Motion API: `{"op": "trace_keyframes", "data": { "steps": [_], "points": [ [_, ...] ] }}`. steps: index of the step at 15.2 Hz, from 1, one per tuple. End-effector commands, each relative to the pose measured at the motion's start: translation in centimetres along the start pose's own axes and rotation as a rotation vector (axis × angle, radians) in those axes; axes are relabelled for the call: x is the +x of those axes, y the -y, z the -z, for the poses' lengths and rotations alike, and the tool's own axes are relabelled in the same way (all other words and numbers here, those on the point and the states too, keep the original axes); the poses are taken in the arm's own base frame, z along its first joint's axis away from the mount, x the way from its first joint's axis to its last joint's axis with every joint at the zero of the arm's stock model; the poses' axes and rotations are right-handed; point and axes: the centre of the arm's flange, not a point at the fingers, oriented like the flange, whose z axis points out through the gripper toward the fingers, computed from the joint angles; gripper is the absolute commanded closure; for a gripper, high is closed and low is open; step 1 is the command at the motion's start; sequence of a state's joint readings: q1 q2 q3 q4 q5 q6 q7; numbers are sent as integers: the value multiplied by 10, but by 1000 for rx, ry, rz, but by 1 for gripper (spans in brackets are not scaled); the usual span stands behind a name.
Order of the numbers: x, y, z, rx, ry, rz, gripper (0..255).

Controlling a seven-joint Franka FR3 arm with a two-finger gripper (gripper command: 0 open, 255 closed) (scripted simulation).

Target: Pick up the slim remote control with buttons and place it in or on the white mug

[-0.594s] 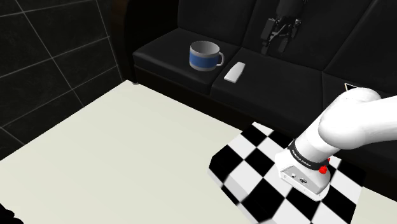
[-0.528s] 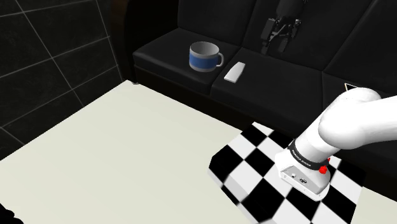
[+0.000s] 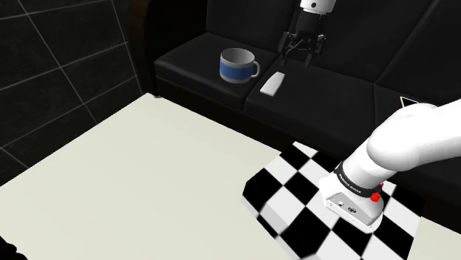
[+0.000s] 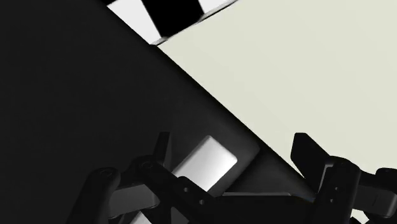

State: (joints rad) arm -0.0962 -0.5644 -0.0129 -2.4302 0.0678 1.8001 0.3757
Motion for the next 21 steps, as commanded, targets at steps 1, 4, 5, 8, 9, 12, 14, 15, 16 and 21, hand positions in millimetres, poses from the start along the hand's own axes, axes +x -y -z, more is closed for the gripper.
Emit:
{"op": "trace_keyframes", "data": {
  "steps": [1, 4, 5, 8, 9, 12, 14, 15, 16, 21],
  "points": [
    [23, 3, -18, -2, -11, -91, 0],
    [54, 2, -40, -6, -25, -222, 0],
    [65, 0, -47, -8, -30, -265, 0],
    [96, -7, -67, -12, -44, -396, 0],
    [106, -10, -74, -14, -49, -439, 0],
    [136, -22, -94, -18, -63, -570, 0],
    [154, -32, -107, -21, -72, -657, 0],
    [164, -38, -113, -23, -77, -700, 0],
    [167, -40, -116, -23, -79, -718, 0],
    [169, -42, -142, -23, -79, -718, 0]
  ]
}}
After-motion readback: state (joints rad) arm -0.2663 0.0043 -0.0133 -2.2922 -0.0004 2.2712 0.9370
